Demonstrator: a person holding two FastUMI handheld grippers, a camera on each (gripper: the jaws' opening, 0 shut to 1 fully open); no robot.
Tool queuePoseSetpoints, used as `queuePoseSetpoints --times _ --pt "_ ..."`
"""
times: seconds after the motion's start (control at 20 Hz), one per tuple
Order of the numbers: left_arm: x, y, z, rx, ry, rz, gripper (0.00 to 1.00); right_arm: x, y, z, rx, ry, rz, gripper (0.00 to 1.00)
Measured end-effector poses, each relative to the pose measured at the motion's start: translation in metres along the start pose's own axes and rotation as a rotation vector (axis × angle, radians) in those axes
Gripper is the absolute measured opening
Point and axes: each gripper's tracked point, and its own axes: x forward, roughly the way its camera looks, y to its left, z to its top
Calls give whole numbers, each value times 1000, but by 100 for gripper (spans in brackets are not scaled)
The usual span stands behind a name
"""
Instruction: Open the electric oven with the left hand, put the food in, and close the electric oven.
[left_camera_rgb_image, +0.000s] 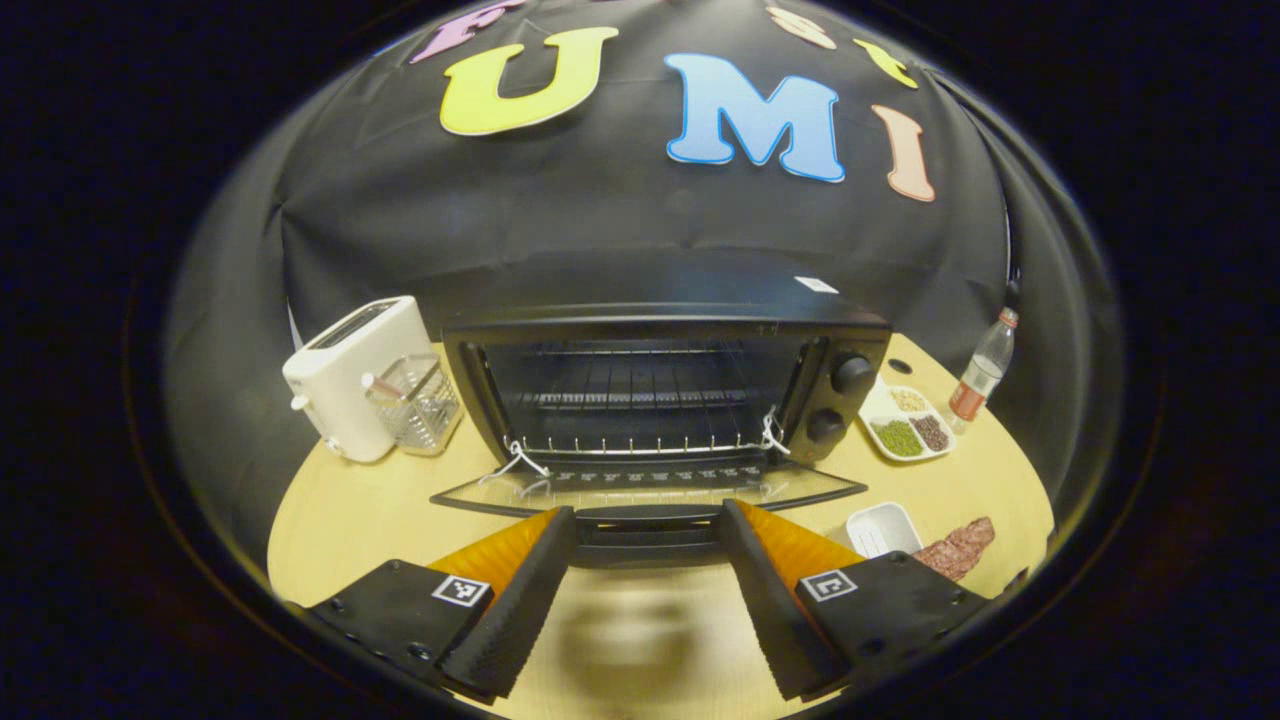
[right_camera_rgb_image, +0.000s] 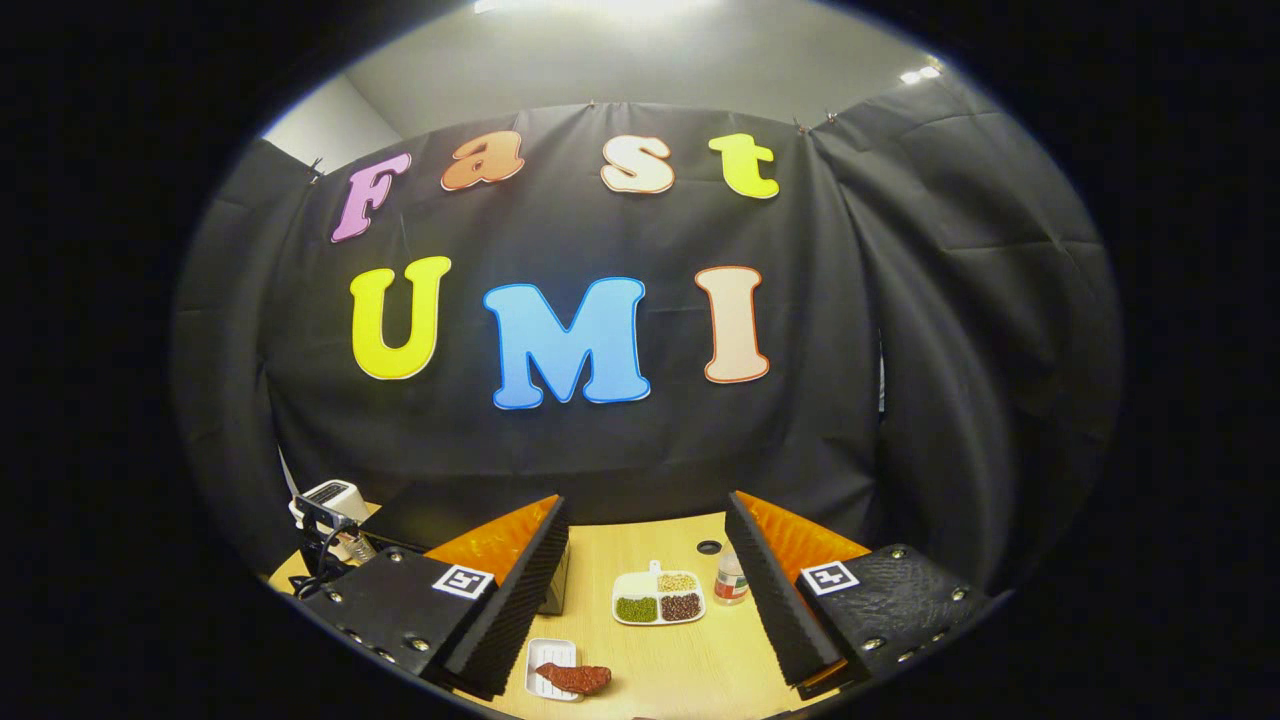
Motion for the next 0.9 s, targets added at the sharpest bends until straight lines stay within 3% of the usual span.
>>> queuePoseSetpoints --times 0.05,0.4,0.65,0.7,0.9 --pt "0 0 -6 -3 13 0 94 -1 0 -1 1 1 1 92" --pt "-2 13 -40 44 34 23 97 -4 -1 -9 11 30 9 96" --pt "-54 12 41 -6 -193 7 100 1 3 -34 13 95 34 96" --pt "-68 11 62 -9 -244 3 97 4 5 -46 18 139 45 96" --pt "-138 -1 147 1 -445 -22 100 18 14 -97 62 305 113 96"
